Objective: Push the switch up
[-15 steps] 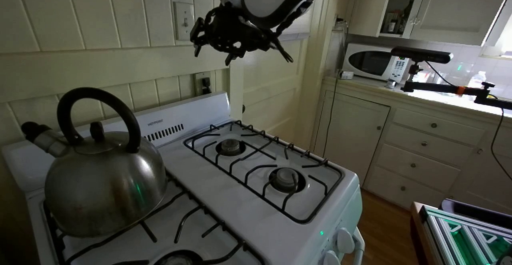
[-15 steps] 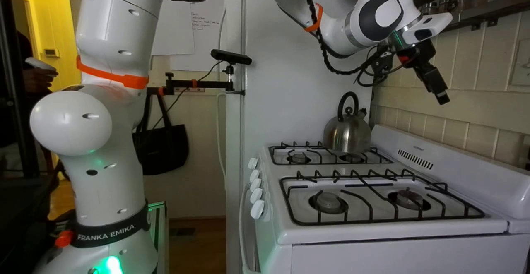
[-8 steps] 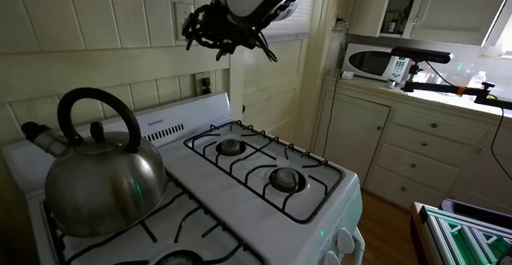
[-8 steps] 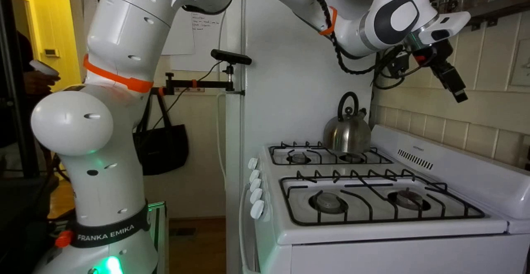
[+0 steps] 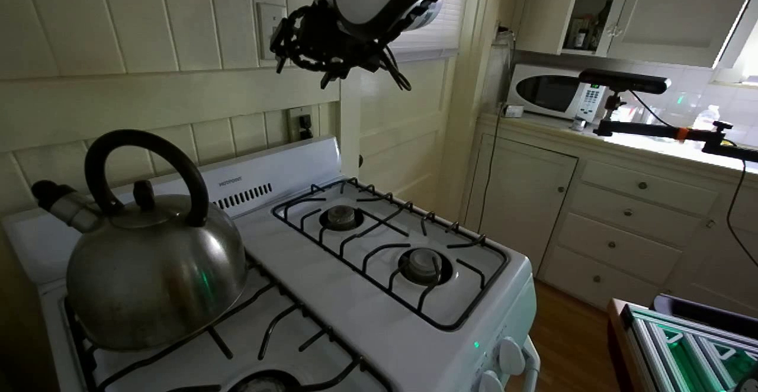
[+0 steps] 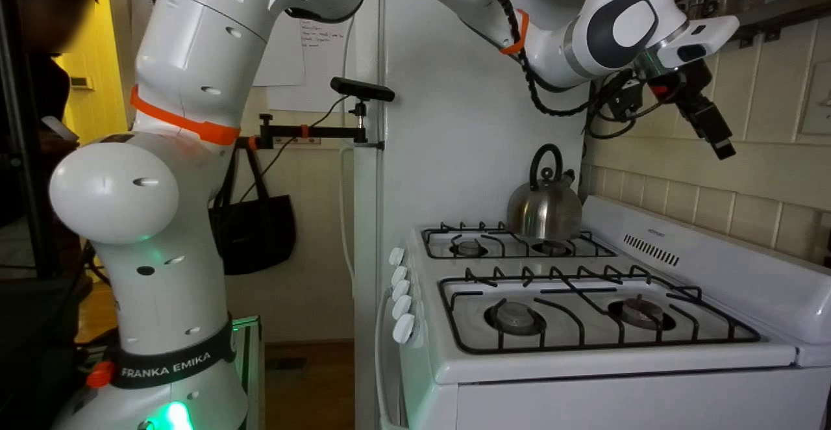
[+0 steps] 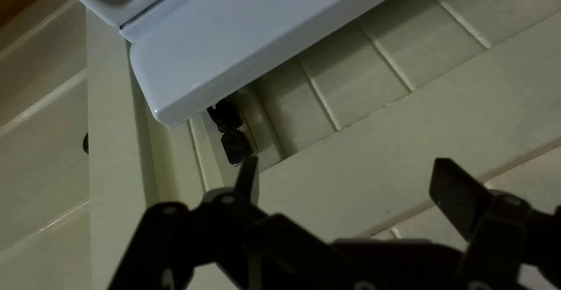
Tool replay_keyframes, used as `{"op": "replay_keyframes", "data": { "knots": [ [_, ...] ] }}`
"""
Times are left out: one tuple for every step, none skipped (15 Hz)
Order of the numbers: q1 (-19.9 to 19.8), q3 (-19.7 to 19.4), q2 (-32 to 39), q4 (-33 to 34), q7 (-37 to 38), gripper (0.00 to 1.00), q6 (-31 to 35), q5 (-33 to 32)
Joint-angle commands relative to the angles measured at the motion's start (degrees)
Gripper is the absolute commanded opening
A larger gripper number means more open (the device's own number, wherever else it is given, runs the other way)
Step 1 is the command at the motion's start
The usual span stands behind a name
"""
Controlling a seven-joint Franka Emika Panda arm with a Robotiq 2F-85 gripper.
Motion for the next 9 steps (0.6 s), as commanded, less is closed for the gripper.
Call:
{"op": "replay_keyframes", "data": {
  "knots": [
    [1.7, -2.6, 1.5, 1.7, 1.4, 1.00, 1.6, 0.7],
    [2.0, -3.1, 2.0, 2.4, 2.0, 1.00, 2.0, 0.5],
    [2.2, -3.7, 2.7, 3.4, 2.5, 1.00, 2.8, 0.2],
    [2.5, -4.3, 3.7, 4.6, 3.0, 1.00, 4.0, 0.1],
    [1.9, -3.7, 4.6, 5.6, 4.1, 1.00, 5.1, -1.1],
    [2.1, -4.0, 5.5, 6.6, 4.4, 1.00, 6.2, -1.1],
    [2.0, -4.0, 6.4, 7.6, 4.5, 1.00, 7.1, -1.2],
    [2.1, -4.1, 7.4, 8.7, 4.5, 1.00, 7.9, -1.3],
    [2.1, -4.3, 8.4, 9.8, 4.7, 1.00, 8.6, -1.4]
  ]
}}
